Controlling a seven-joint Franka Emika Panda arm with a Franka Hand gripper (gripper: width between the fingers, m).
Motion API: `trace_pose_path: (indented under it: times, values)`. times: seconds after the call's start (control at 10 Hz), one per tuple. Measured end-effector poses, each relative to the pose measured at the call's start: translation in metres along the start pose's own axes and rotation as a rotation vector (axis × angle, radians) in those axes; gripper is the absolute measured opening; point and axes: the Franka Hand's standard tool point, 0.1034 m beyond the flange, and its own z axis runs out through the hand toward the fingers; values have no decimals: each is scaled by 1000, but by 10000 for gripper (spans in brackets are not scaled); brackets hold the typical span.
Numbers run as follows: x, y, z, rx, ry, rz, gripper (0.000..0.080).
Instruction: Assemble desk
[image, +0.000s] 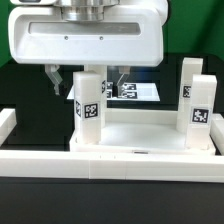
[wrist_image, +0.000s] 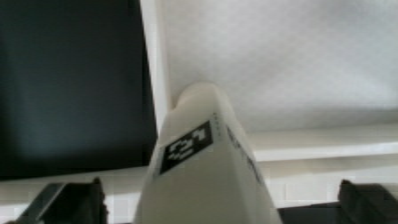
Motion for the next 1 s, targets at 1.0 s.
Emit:
trace_pose_path:
  times: [1.0]
  values:
    - [4, 4, -2, -50, 10, -419, 520]
